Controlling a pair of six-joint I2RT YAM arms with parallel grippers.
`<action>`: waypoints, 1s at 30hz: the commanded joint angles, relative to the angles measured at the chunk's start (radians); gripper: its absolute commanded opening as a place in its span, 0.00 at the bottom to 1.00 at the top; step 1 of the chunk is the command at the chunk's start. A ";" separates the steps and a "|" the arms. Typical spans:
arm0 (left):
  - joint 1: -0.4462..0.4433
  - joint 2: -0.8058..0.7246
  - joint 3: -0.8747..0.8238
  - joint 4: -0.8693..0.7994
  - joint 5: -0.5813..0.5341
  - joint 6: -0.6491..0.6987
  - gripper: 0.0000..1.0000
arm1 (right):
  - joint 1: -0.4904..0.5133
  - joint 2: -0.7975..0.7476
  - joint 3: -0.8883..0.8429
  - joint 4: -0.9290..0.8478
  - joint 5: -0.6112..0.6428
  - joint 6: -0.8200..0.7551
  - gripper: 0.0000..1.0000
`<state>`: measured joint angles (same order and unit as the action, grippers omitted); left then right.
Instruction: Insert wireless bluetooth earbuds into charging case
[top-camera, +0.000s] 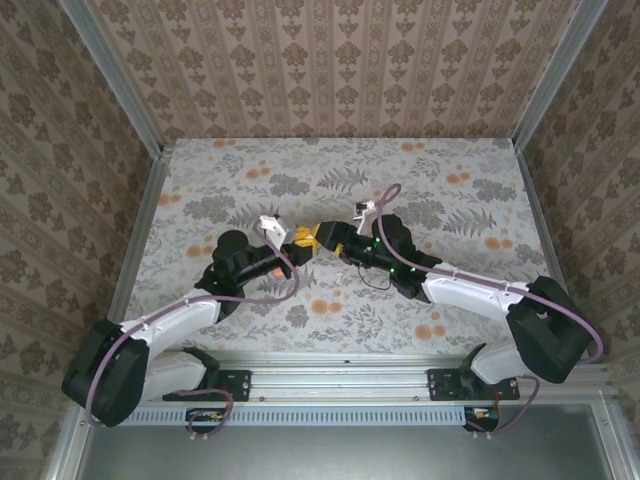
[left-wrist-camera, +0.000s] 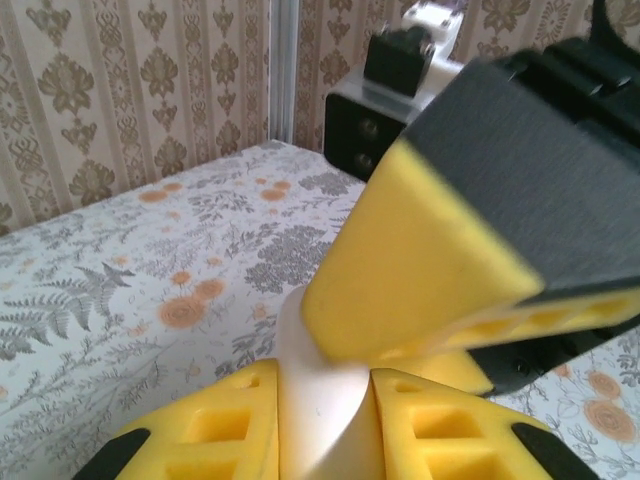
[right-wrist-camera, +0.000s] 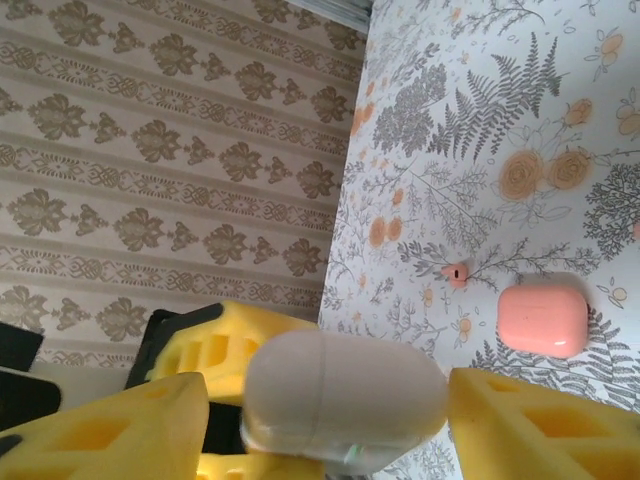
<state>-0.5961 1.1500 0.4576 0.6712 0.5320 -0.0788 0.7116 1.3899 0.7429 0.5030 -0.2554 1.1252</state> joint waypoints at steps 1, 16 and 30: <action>-0.004 -0.041 0.059 -0.120 0.052 0.052 0.22 | -0.010 -0.118 -0.008 -0.118 0.041 -0.174 0.74; -0.001 -0.035 0.221 -0.558 0.385 0.330 0.22 | -0.208 -0.432 0.029 -0.742 -0.404 -1.337 0.65; -0.031 -0.014 0.304 -0.751 0.482 0.516 0.20 | -0.111 -0.137 0.288 -1.008 -0.472 -1.859 0.57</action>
<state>-0.6201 1.1202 0.7277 -0.0296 0.9565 0.3740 0.5739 1.2114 0.9817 -0.4431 -0.6773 -0.6044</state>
